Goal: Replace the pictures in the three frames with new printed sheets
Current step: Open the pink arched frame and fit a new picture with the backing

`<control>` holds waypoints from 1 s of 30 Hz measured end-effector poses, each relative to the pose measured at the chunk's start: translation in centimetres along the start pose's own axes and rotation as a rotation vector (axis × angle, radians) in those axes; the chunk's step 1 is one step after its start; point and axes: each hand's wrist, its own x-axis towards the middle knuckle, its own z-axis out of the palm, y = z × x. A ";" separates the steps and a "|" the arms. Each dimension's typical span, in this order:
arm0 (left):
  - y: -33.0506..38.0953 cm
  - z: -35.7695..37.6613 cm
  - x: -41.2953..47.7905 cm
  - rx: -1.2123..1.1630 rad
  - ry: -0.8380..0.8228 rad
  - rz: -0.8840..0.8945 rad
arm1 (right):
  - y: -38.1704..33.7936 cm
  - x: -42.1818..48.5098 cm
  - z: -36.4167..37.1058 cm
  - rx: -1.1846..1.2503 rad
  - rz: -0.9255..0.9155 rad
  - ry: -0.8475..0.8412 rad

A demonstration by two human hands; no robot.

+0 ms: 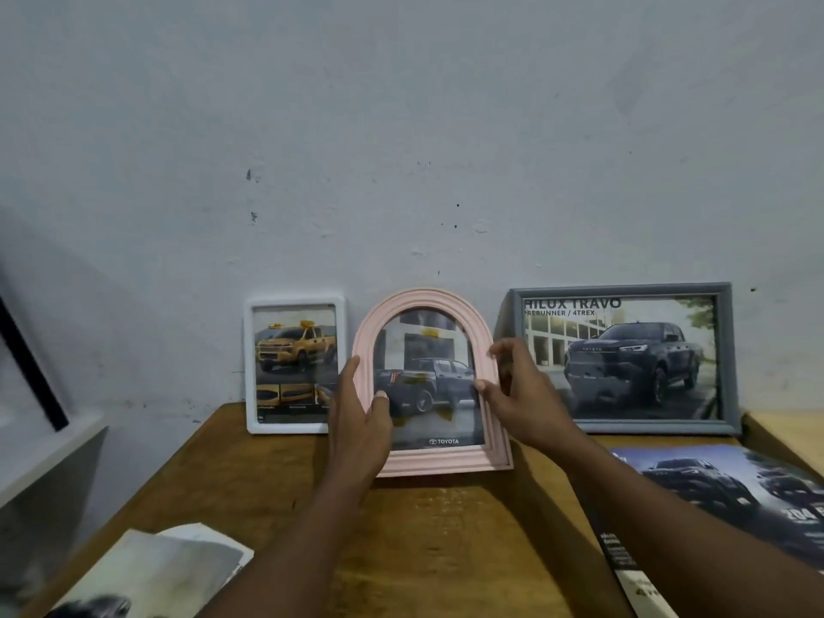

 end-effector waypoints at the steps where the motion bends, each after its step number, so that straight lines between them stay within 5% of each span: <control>1: 0.3 -0.7 -0.7 -0.015 -0.017 -0.012 | -0.4 -0.8 -0.5 0.035 -0.001 -0.011; 7: 1.9 -3.6 -5.4 -0.078 -0.298 -0.292 | -4.1 -6.1 -4.5 0.267 0.114 -0.018; 10: 3.8 -4.6 -7.7 -0.017 -0.451 -0.319 | -6.5 -7.6 -6.7 0.180 0.122 -0.010; 15: 8.6 -5.5 -8.6 0.064 -0.449 -0.140 | -11.4 -8.7 -9.3 -0.188 0.088 -0.053; 20: 12.6 -5.7 -9.0 -0.151 -0.463 -0.136 | -14.8 -10.1 -7.6 -0.508 0.038 -0.111; 26: 12.4 -6.4 -9.9 -0.332 -0.548 -0.365 | -15.5 -11.8 -4.7 -0.175 0.165 -0.242; 30: 10.2 -7.4 -9.8 -0.179 -0.463 -0.369 | -13.6 -12.5 -3.9 -0.186 0.174 -0.243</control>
